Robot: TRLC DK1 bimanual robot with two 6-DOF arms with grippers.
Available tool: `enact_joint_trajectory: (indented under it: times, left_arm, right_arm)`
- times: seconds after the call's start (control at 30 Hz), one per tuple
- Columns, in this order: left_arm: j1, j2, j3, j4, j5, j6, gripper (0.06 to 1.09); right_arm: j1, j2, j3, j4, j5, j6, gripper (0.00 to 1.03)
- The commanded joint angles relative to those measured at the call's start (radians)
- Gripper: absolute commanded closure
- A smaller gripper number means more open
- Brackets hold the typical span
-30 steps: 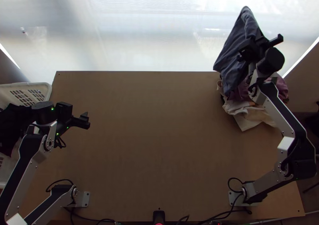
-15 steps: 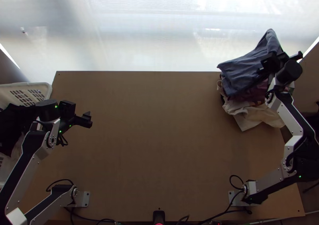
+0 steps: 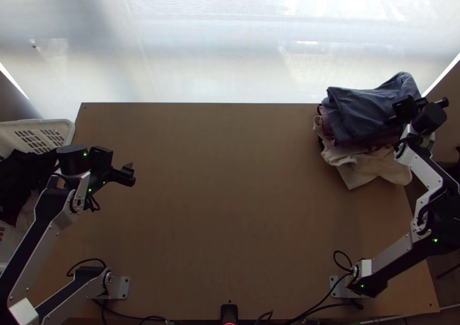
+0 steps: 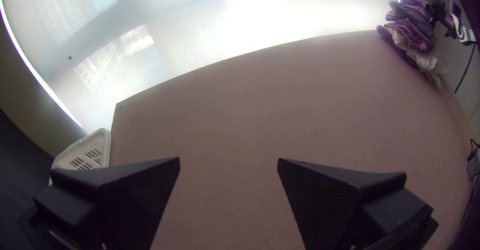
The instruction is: Fold the t-shirt
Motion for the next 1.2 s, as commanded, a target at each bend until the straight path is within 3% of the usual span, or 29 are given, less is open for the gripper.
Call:
enact_joint_trajectory:
  times: [0.0, 0.2, 0.23, 0.27, 0.3, 0.4, 0.53, 0.77, 1.17]
  left_arm:
    - [-0.014, 0.011, 0.007, 0.006, 0.0, 0.001, 0.13]
    - [-0.016, 0.011, -0.001, 0.006, -0.001, 0.001, 0.13]
    - [-0.016, 0.011, -0.002, 0.006, -0.001, 0.003, 0.13]
    - [-0.016, 0.008, -0.005, 0.006, -0.001, 0.003, 0.13]
    - [-0.016, 0.006, -0.007, 0.004, -0.003, 0.004, 0.13]
    - [-0.016, -0.002, -0.007, 0.001, -0.003, 0.004, 0.13]
    - [-0.014, -0.011, -0.008, -0.002, -0.003, 0.004, 0.13]
    - [-0.004, -0.034, -0.01, -0.014, -0.003, 0.007, 0.13]
    - [-0.001, -0.044, -0.004, -0.017, -0.003, 0.01, 0.13]
  right_arm:
    - [-0.06, 0.055, -0.023, 0.002, -0.013, -0.007, 0.89]
    - [-0.069, 0.114, -0.034, 0.0, -0.02, -0.013, 0.7]
    - [-0.065, 0.12, -0.034, 0.0, -0.02, -0.012, 0.64]
    - [-0.057, 0.124, -0.034, -0.003, -0.02, -0.013, 0.48]
    - [-0.051, 0.131, -0.034, -0.004, -0.02, -0.016, 0.4]
    - [-0.032, 0.144, -0.035, -0.015, -0.02, -0.025, 0.34]
    - [-0.015, 0.166, -0.04, -0.032, -0.02, -0.048, 0.04]
    - [-0.026, 0.123, -0.066, -0.039, -0.02, -0.064, 0.04]
    - [-0.114, -0.189, -0.152, -0.099, -0.084, -0.07, 0.04]
